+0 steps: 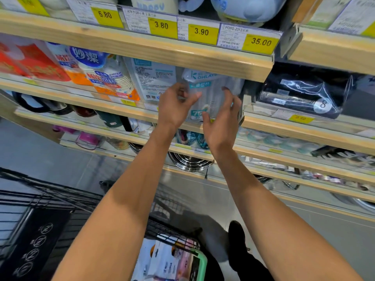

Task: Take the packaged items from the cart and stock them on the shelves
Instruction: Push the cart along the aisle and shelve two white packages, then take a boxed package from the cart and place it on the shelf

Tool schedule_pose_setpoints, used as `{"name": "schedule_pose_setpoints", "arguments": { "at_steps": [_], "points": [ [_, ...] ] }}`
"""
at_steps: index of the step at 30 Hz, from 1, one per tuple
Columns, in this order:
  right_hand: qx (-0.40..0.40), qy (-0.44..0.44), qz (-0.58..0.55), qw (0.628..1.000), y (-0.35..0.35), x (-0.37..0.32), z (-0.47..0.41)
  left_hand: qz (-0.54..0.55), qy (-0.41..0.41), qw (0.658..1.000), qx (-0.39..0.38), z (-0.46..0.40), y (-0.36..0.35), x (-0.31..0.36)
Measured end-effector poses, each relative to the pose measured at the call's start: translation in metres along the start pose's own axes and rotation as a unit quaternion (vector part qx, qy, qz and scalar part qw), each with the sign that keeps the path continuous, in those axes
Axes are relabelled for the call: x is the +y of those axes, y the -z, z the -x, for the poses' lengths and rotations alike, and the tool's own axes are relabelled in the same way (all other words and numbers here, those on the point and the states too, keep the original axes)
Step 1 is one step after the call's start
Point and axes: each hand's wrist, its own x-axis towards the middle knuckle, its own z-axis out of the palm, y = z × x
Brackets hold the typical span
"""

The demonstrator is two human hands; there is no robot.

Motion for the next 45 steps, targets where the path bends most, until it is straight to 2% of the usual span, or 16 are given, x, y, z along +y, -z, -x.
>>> {"name": "schedule_pose_setpoints", "arguments": {
  "at_steps": [4,10,14,17,20,23,26,29,32,36,38,39,41,43,45],
  "points": [
    [0.031,-0.003,-0.014,0.999,-0.002,0.007,0.020,0.002,0.027,0.999,0.031,0.018,0.000,-0.008],
    [-0.012,0.011,-0.051,0.999,-0.020,-0.001,0.056,0.035,0.086,0.993,0.072,0.058,0.017,-0.042],
    [-0.075,0.038,-0.070,0.994,-0.033,-0.017,0.096,0.083,0.139,0.980,0.116,0.111,0.035,-0.080],
    [-0.182,0.077,-0.074,0.978,-0.050,-0.025,0.141,0.084,0.191,0.964,0.166,0.166,0.055,-0.119],
    [-0.307,0.141,-0.024,0.941,-0.069,-0.027,0.202,0.088,0.274,0.928,0.238,0.235,0.076,-0.164],
    [-0.399,0.198,0.010,0.895,-0.075,-0.025,0.265,0.078,0.329,0.890,0.306,0.312,0.095,-0.203],
    [-0.458,0.243,0.012,0.855,-0.073,-0.013,0.316,0.093,0.390,0.844,0.355,0.379,0.108,-0.214],
    [-0.483,0.267,0.015,0.834,-0.066,0.003,0.342,0.104,0.415,0.806,0.410,0.421,0.110,-0.209],
    [-0.471,0.286,0.025,0.834,-0.054,0.020,0.350,0.021,0.474,0.765,0.435,0.465,0.100,-0.204],
    [-0.390,0.221,0.058,0.892,-0.041,0.044,0.333,-0.153,0.528,0.660,0.512,0.533,0.076,-0.190],
    [-0.392,0.204,0.070,0.894,-0.034,0.065,0.323,-0.151,0.586,0.596,0.528,0.571,0.057,-0.190],
    [-0.404,0.197,0.064,0.891,-0.034,0.074,0.319,-0.118,0.617,0.579,0.520,0.590,0.051,-0.197],
    [-0.426,0.179,0.069,0.884,-0.035,0.088,0.310,0.015,0.656,0.575,0.489,0.611,0.036,-0.200],
    [-0.447,0.166,0.088,0.875,-0.036,0.097,0.304,0.129,0.655,0.596,0.447,0.622,0.018,-0.200],
    [-0.473,0.158,0.098,0.861,-0.037,0.106,0.298,0.138,0.643,0.612,0.439,0.629,-0.001,-0.202]
  ]
}}
